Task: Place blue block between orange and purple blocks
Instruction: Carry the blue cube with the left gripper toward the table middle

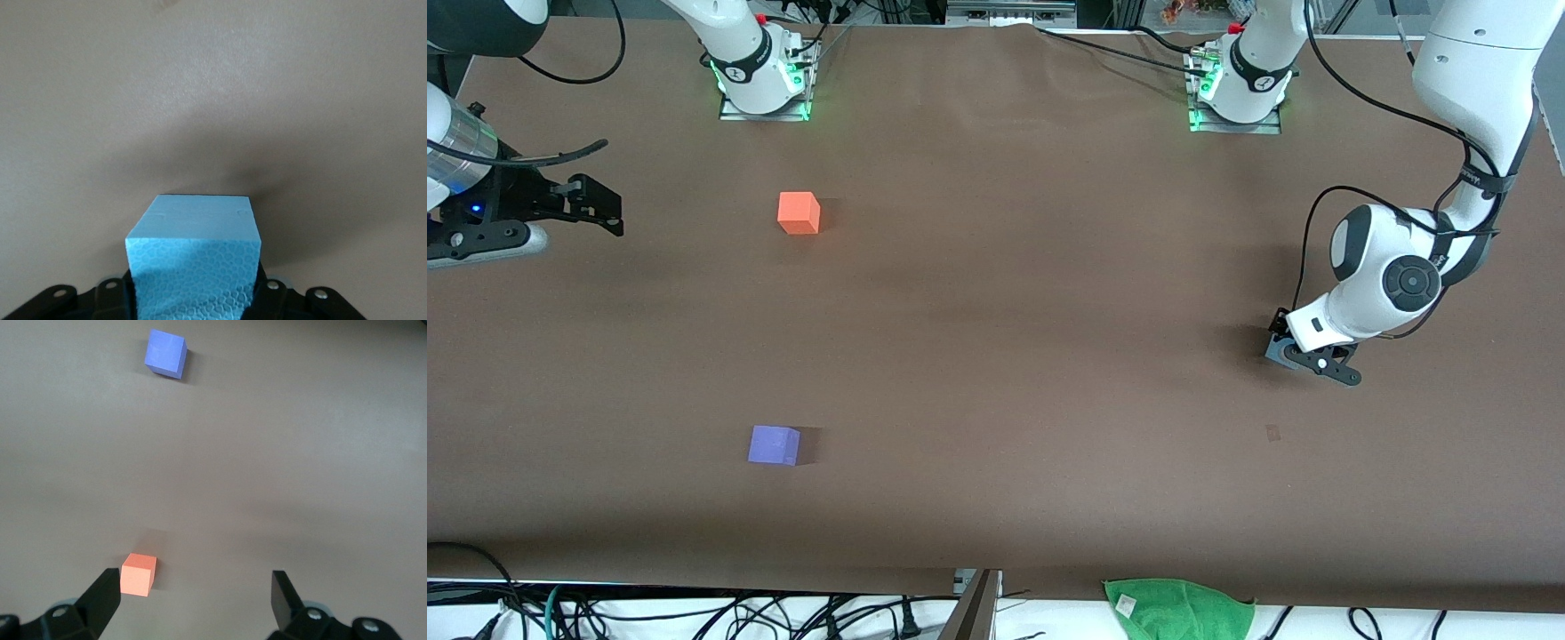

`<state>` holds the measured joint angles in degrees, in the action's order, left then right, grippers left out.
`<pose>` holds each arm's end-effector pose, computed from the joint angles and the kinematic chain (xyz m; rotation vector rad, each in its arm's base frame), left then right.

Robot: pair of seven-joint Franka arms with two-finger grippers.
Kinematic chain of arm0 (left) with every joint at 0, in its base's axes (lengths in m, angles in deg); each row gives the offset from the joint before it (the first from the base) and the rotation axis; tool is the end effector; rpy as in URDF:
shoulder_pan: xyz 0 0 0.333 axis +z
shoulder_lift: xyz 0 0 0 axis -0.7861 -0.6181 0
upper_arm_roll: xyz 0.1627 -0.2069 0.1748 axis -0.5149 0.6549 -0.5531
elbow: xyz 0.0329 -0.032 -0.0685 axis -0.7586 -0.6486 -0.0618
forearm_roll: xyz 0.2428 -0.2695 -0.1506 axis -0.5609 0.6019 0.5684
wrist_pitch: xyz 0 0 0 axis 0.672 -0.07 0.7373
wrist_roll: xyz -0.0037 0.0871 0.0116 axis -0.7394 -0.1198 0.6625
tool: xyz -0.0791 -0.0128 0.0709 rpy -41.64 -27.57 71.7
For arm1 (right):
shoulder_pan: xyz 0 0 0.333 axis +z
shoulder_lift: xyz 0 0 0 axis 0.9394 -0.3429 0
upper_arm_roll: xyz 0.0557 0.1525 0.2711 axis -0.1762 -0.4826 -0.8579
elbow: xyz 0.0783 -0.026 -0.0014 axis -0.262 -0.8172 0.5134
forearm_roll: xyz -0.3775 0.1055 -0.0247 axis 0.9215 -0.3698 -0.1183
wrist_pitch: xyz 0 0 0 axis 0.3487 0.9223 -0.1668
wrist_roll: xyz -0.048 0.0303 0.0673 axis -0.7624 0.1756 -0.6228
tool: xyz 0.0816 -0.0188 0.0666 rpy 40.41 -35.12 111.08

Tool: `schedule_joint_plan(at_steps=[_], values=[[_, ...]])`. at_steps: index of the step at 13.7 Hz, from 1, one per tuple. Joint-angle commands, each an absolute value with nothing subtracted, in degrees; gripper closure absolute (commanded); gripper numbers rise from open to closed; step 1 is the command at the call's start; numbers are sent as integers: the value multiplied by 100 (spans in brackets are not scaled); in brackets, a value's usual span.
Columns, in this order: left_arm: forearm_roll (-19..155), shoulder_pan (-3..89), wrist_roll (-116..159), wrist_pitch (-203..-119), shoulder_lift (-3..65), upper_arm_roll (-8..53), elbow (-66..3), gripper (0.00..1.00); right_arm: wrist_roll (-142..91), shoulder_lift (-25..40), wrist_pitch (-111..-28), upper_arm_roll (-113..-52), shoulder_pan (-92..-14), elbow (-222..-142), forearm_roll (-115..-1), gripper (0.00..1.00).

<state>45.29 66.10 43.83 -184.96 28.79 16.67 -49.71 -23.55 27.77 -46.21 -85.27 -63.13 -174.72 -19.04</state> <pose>0.5840 0.0191 0.1963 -3.0351 0.6458 0.1088 0.5715 0.0367 0.5850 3.0830 0.2967 -0.0649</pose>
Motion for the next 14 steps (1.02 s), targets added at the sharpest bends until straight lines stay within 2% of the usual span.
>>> schedule_joint_plan(at_steps=[1,4,6,10,13,14], values=[[4440,6650,4022,-17930,3232,1988,-4818,94,-2385,2775,-4622,-8550,-6353,-17421,-2006,0],[4589,6624,2778,-16350,3418,2927,-4117,94,-2385,2775,-4622,-8550,-6353,-17421,-2006,0],[4598,6371,1304,-15933,3305,3525,-3685,92,-2385,2775,-4622,-8550,-6353,-17421,-2006,0],[4651,4975,-1054,-15923,2550,3634,-2737,91,-2385,2784,-4622,-8550,-6353,-17421,-2006,0],[4590,3964,-1936,-15993,1593,3590,-1902,90,-2385,2784,-4622,-8550,-6353,-17421,-2006,0],[4572,3604,-2139,-16063,1320,3468,-1629,87,-2385,2784,-4622,-8550,-6353,-17421,-2006,0]])
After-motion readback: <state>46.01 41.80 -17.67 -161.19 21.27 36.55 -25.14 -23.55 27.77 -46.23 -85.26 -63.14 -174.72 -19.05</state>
